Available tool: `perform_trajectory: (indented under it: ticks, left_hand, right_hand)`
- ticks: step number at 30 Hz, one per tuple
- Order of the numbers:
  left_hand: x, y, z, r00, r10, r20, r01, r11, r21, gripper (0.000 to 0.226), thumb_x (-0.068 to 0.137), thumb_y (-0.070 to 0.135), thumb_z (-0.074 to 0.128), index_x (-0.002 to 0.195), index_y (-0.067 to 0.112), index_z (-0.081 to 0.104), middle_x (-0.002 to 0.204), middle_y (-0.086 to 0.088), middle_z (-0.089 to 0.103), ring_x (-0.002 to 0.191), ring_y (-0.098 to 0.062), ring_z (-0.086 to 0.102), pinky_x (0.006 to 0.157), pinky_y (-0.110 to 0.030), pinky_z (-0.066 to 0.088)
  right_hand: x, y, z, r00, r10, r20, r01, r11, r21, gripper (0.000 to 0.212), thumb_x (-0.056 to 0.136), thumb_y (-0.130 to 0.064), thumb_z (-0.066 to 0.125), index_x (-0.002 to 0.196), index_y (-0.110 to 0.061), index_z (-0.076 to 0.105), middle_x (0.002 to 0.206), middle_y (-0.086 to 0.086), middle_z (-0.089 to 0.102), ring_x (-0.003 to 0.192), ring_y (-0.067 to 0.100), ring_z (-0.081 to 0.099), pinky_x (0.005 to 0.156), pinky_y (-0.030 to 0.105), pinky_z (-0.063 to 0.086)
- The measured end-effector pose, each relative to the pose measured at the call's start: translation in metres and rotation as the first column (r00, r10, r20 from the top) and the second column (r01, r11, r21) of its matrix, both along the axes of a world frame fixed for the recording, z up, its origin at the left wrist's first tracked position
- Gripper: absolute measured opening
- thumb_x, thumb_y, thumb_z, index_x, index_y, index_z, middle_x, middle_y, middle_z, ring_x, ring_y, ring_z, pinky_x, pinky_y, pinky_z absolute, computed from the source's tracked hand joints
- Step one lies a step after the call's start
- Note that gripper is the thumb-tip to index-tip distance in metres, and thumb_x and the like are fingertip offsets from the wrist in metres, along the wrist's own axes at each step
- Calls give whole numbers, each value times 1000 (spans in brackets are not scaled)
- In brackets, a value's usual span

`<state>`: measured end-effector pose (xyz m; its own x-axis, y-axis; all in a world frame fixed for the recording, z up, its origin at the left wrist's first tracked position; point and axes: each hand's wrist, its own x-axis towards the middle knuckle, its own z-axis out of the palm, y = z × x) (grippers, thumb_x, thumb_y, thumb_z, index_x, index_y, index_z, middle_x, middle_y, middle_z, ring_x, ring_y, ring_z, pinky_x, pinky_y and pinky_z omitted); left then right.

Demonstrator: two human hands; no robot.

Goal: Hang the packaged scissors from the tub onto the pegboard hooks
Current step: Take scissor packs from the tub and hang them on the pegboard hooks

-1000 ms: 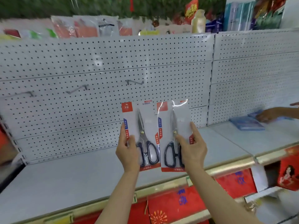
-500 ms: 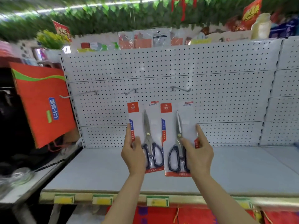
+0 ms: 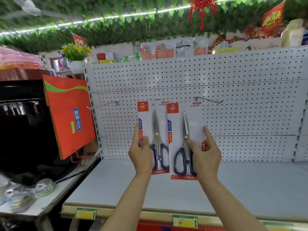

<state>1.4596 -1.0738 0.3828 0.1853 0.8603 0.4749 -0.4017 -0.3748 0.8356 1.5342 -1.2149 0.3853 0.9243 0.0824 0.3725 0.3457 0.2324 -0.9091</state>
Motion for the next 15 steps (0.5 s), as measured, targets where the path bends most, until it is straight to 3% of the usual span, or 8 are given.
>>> perform_trajectory:
  ticks: [4,8,11,15]
  left_hand:
    - [1,8,0,1000,-10,-4,10,1000,-22,60,93,2,52,136,43,53,74,19,65,56,-13,26,49,-14,31]
    - [4,13,2,999,-33,-11,33,998,-46,59,93,3,51,134,45,53,85,25,70,61,-10,37,53,-12,37]
    - [7,16,3,999,-37,-22,36,998,-54,56,94,3,51,136,40,53,110,10,73,50,-3,36,50,-8,36]
    - [15,19,-4,998,-34,-48,31,998,-58,57,94,5,51,135,45,52,100,13,70,51,-5,32,50,-13,38]
  right_hand:
    - [-3,6,0,1000,-7,3,7,1000,16,71,73,-24,81,136,-36,51,125,-9,63,113,11,59,103,35,47]
    - [-6,6,5,1000,-5,11,5,1000,28,70,74,-21,81,136,-34,51,127,-14,60,115,5,57,101,26,45]
    - [-7,7,6,1000,-4,13,4,1000,25,70,74,-21,81,136,-35,51,128,-13,60,115,4,57,102,26,45]
    - [-5,6,5,1000,-9,-2,9,999,37,70,74,-21,81,135,-35,52,120,-23,59,111,-1,57,102,26,45]
